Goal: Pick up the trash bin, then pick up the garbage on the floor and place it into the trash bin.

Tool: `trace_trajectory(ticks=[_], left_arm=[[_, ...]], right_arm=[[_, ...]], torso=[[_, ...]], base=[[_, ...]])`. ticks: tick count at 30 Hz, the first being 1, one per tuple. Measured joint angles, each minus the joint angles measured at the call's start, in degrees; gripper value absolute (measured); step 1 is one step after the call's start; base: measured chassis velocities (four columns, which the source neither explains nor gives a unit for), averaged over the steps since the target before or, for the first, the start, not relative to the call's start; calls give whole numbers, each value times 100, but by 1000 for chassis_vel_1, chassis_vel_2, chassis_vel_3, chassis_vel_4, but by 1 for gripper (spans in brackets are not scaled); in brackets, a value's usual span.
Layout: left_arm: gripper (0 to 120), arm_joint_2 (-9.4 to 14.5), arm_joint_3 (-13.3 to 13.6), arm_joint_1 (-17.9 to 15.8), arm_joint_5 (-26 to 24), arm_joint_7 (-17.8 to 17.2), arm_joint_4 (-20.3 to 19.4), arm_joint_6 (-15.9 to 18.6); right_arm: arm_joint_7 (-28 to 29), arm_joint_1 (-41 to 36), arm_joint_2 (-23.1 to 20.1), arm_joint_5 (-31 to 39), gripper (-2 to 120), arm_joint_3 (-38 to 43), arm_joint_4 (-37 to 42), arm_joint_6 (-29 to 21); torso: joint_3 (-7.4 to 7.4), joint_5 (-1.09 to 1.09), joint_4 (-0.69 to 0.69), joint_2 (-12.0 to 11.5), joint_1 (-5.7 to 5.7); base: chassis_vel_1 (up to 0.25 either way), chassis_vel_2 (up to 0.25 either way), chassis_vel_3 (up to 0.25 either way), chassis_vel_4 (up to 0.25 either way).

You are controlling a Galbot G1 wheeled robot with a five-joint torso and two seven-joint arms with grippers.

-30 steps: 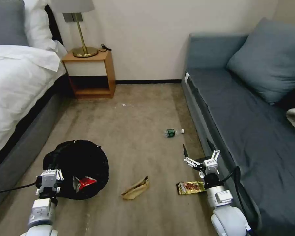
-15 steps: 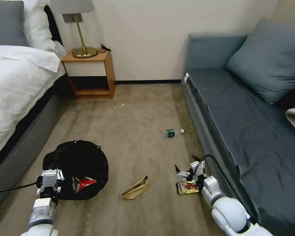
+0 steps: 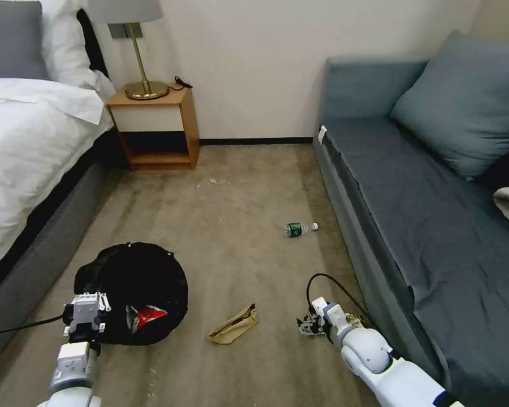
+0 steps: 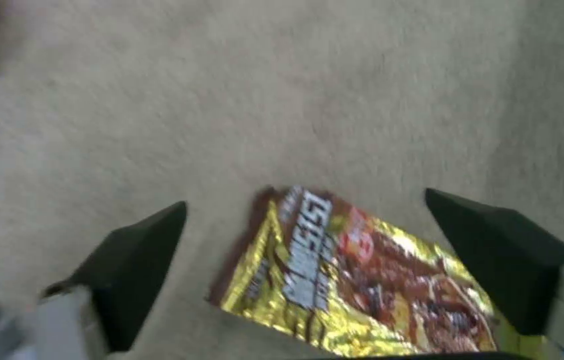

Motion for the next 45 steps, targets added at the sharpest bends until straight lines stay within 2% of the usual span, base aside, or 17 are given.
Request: trace_trajectory(ticks=[4,5,9,14,28,31,35,37,39,40,42,45], left_arm=[[7,-29,13,-9,17,-2,0,-1],[7,-29,13,-9,17,-2,0,-1],[7,-77,34,-16,52,-3,-1,-2],[7,-96,37,-8,83,-5,-1,-2],[7,-112,23,10,90,-7,-5,-19],[7,-112,28,10,96,-8,-5,-20],[7,-108,33,20,104,-9,-23,-20],[7,-100,34,21,105,-9,-24,-20],[7,-88,32,19,105,-9,-26,-20],[7,-84,32,14,105,-10,-27,-20],[7,-83,32,12,106,-9,-28,-20],[7,-82,43,12,112,-10,-28,-20]], right_arm=[[-15,-79,58,-116,73,94,-89,12],[-15,-79,58,-116,73,94,-89,12],[-83,-120,115,-113,59,165,-132,14],[-93,-121,306,-128,58,205,-244,34],[-56,-152,387,-767,58,142,-562,248],[-33,-158,389,-852,54,142,-603,294],[-1,-163,394,-903,36,144,-659,383],[1,-168,393,-903,33,144,-659,395],[8,-173,383,-897,26,145,-650,407],[10,-179,374,-889,17,144,-629,413],[10,-180,371,-885,14,142,-619,416],[13,-180,353,-881,1,137,-601,435]], torso=[[0,0,0,0,0],[0,0,0,0,0],[0,-1,0,0,0],[0,0,0,0,0],[0,0,0,0,0],[0,0,0,0,0],[0,0,1,0,0],[0,1,1,0,0],[0,0,0,0,0],[0,-1,0,0,0],[0,0,0,0,0],[0,-1,0,0,0]], base=[[0,0,0,0],[0,0,0,0],[0,0,0,0],[0,0,0,0],[0,0,0,0],[0,0,0,0],[0,0,0,0],[0,0,0,0],[0,0,0,0],[0,0,0,0],[0,0,0,0],[0,0,0,0]])
